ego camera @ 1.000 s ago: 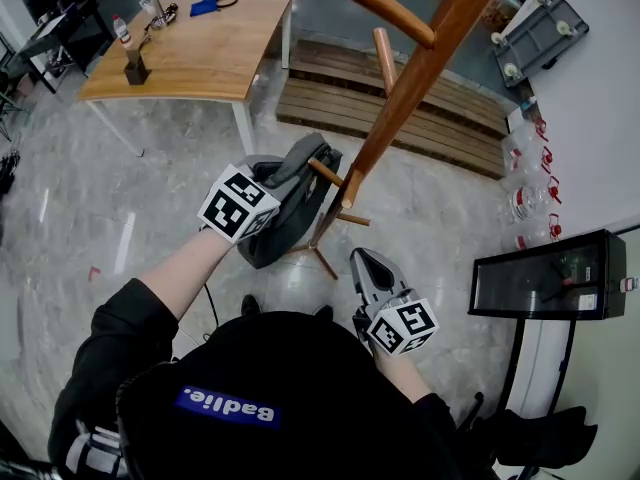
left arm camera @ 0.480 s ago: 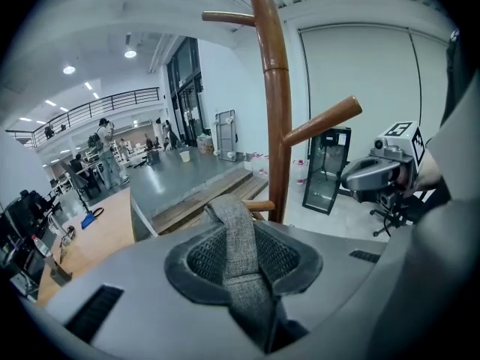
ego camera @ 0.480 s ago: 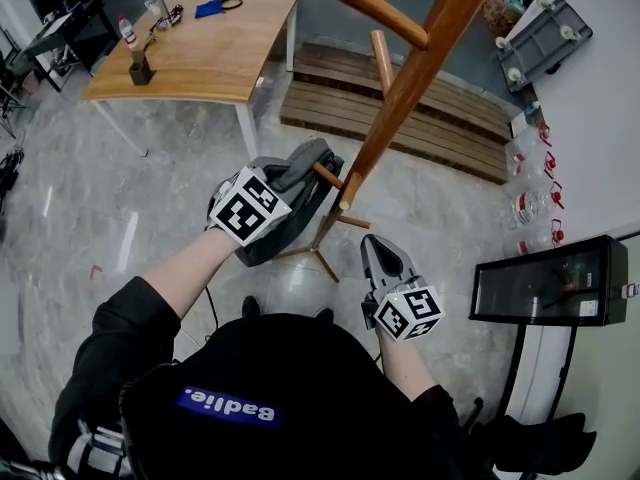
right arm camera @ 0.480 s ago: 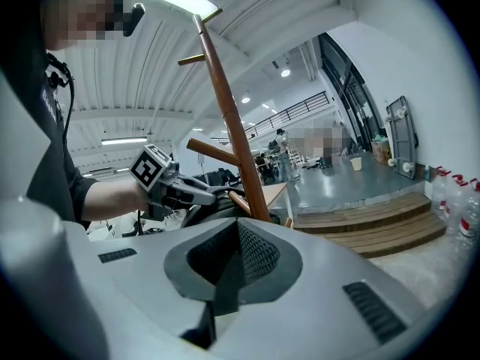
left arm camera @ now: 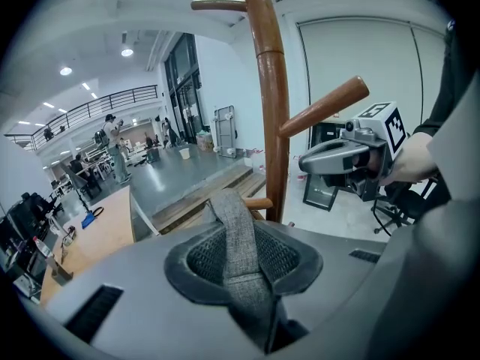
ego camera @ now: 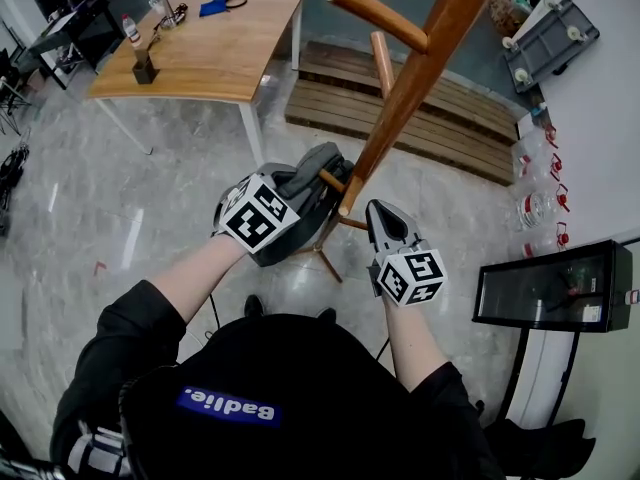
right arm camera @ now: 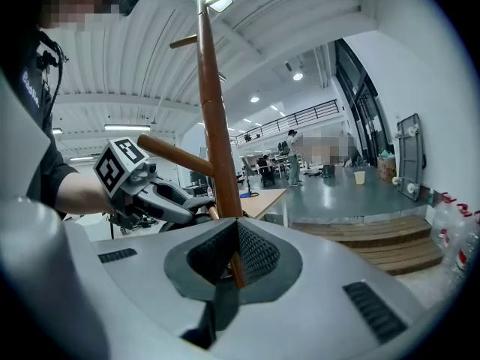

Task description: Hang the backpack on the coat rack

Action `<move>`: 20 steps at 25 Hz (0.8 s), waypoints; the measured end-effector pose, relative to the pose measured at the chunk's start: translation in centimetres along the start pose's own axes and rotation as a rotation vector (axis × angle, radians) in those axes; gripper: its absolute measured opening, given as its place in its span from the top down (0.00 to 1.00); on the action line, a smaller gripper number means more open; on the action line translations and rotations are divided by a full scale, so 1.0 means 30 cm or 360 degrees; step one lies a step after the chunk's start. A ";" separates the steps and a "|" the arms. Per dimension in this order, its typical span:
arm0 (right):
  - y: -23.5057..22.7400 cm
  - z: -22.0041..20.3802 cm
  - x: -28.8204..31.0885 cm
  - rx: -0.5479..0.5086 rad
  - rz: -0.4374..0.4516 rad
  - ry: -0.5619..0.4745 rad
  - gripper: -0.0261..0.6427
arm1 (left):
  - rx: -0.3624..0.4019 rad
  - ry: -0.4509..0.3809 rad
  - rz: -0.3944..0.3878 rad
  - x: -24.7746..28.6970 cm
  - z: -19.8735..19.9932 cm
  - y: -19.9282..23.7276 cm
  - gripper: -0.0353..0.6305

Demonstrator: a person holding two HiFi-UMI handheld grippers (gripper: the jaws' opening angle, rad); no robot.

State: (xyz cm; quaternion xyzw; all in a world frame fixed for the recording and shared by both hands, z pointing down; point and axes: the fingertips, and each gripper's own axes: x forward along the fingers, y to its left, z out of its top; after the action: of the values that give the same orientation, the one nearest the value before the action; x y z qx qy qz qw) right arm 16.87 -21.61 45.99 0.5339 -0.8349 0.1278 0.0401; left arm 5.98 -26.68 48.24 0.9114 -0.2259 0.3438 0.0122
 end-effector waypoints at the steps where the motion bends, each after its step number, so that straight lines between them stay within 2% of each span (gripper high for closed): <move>1: -0.004 -0.003 0.016 -0.0006 0.0002 0.0011 0.97 | -0.0006 -0.0002 0.0001 0.004 0.000 0.000 0.79; 8: -0.031 -0.034 0.089 -0.0016 -0.0004 0.0064 0.97 | -0.0037 -0.0021 0.0026 0.028 0.017 -0.016 0.79; 12: -0.021 -0.043 0.107 -0.0096 0.0035 0.0082 0.97 | -0.0012 0.0005 0.0064 0.031 -0.004 -0.008 0.79; 15: -0.017 -0.041 0.107 -0.0145 0.0088 0.0095 0.97 | 0.0087 0.0077 0.0089 0.040 -0.012 -0.012 0.79; 20: -0.020 -0.039 0.101 -0.0134 0.0133 0.0082 0.97 | 0.0284 0.0200 0.0104 0.043 -0.010 -0.023 0.79</move>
State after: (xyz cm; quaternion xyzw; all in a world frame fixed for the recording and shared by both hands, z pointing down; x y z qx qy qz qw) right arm 16.03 -24.22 47.83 0.4928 -0.8598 0.1080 0.0786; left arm 6.93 -26.53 49.37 0.8777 -0.2227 0.4192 -0.0659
